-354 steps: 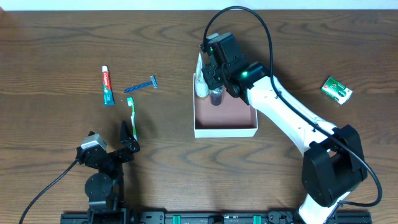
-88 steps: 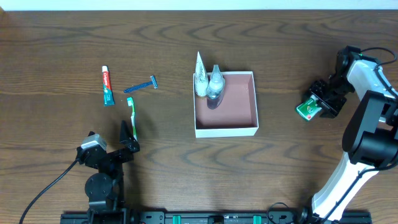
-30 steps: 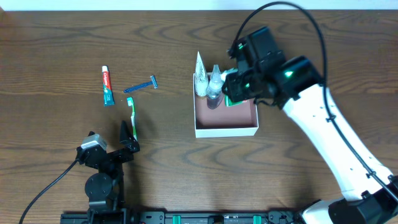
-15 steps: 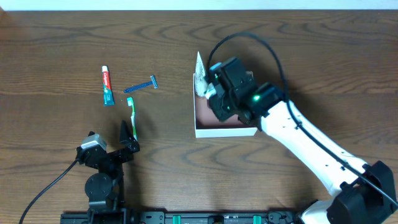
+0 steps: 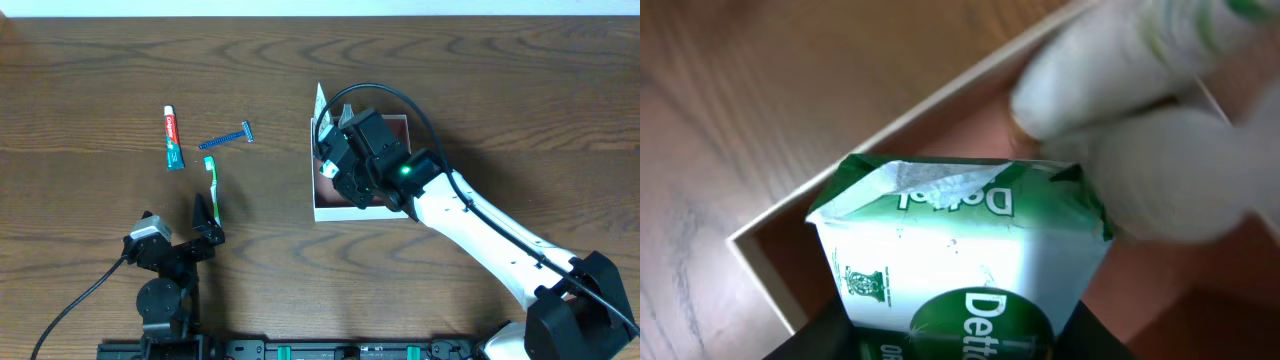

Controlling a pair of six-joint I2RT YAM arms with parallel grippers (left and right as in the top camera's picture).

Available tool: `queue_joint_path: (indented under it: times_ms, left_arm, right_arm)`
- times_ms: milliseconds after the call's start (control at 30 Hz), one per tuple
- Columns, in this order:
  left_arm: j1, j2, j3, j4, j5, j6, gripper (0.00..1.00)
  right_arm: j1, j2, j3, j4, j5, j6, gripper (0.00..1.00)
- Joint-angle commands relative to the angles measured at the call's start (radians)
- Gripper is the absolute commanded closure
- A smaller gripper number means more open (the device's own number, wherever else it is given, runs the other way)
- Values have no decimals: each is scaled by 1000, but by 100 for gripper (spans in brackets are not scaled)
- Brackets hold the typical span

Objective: Pack container
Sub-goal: 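Carry the Dettol bar with the right gripper into the box's front left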

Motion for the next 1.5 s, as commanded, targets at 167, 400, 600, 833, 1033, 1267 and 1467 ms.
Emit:
queue_joint_path:
  times_ms: [167,400,600,833,1033,1267,1467]
  left_arm:
    - [5,-4,-23,-35,-11,16,2]
    - [5,-4,-23,-35,-11,16,2]
    - [5,-4,-23,-35,-11,16,2]
    - [5,0,-23,-35,-11,16,2]
    - [5,0,-23,-35,-11,16,2]
    - [5,0,-23,-35,-11,16,2]
    - [5,0,-23,-35,-11,16,2]
  right_arm:
    - [19,61,-6,29,-91,-235,64]
    - [34,150,-6,64,-93,-330,63]
    - [34,205,-6,108,-93,-352,60]
    - [34,211,-6,112,-89,-352,56]
    - [35,211,-6,121,-90,-351,51]
    - [35,211,-6,145,-90,-343,28]
    - [38,207,2,156,-90,-307,23]
